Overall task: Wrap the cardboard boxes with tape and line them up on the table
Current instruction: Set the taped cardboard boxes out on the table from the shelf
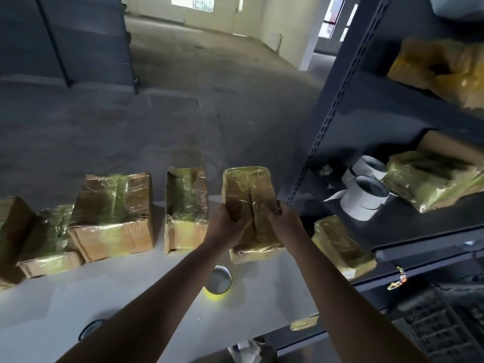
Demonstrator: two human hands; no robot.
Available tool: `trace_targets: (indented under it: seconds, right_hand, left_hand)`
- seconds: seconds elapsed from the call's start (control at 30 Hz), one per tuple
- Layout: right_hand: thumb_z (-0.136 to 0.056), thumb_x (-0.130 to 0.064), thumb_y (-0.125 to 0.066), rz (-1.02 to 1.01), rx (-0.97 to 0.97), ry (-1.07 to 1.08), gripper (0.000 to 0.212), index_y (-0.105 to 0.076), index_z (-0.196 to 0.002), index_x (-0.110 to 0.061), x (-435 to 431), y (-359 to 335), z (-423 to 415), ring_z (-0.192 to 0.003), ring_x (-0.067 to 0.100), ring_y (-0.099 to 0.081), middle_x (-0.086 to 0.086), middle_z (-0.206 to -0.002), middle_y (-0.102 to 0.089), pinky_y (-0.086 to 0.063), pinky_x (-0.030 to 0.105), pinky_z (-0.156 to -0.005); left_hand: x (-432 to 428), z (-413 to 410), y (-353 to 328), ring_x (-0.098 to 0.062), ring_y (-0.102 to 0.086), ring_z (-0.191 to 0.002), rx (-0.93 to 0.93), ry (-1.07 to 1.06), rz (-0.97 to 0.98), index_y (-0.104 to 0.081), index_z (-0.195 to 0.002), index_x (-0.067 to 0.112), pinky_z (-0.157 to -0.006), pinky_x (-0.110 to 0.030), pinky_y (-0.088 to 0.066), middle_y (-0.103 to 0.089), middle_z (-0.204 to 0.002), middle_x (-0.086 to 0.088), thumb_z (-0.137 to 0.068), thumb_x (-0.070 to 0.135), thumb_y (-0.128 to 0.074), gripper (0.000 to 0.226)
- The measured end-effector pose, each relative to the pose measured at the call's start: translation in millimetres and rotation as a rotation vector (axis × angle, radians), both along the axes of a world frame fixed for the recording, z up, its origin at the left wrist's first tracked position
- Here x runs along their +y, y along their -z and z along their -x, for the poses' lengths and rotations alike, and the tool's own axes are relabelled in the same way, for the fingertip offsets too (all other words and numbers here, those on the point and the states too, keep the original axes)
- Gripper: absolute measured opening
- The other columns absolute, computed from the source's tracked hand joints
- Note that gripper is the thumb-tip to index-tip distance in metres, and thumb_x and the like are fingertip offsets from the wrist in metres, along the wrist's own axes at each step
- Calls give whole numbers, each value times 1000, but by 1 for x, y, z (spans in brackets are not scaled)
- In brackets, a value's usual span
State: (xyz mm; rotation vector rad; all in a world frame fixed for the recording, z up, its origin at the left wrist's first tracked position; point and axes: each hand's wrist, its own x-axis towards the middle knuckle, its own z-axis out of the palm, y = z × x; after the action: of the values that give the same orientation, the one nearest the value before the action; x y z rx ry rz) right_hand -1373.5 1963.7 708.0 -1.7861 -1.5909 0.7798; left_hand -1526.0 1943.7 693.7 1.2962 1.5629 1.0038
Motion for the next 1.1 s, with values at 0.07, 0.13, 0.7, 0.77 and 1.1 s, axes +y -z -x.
trace_targets:
  seconds: [0.07,0.13,0.7,0.77,1.1]
  right_hand:
    - [-96,-37,-54,-28,-46,-31,31,-61,-107,-8,19,7,-1,-86,21,-54,-1,-86,-58,-38,30,-68]
    - [-98,-34,-52,-45,-106,-79,34,-61,-106,-2,40,18,-1,-87,24,-57,8,-91,-62,-38,29,-71]
    - [-104,-34,-37,277,-45,-131,35,-52,-122,-8,168,121,29,-80,18,-53,8,-105,-62,-40,29,-61]
    - [-104,-35,-35,312,-58,-159,39,-48,-130,-8,170,121,31,-85,20,-53,12,-116,-62,-39,28,-67]
    - [-103,-32,-38,185,-33,-122,42,-49,-132,-4,120,84,14,-115,30,-54,17,-131,-56,-32,24,-78]
  left_hand:
    - [17,-3,9,-23,-60,-97,43,-40,6,-52,-106,14,-82,-36,-50,-64,-104,-4,-84,24,-69,30]
    - [35,-6,18,-25,-58,-98,69,-90,29,-51,-108,14,-79,-33,-47,-60,-103,-6,-83,19,-67,31]
    - [125,-3,61,-40,-55,-114,394,-52,411,-26,-139,-2,-91,-45,-50,-48,-129,-24,-81,0,-44,60]
    - [122,-3,60,-40,-54,-112,456,-33,393,-37,-126,-1,-89,-43,-47,-49,-124,-23,-83,1,-43,44]
    - [81,-11,41,-28,-61,-88,469,115,208,-51,-127,6,-50,-21,-39,-62,-109,-14,-83,2,-43,44]
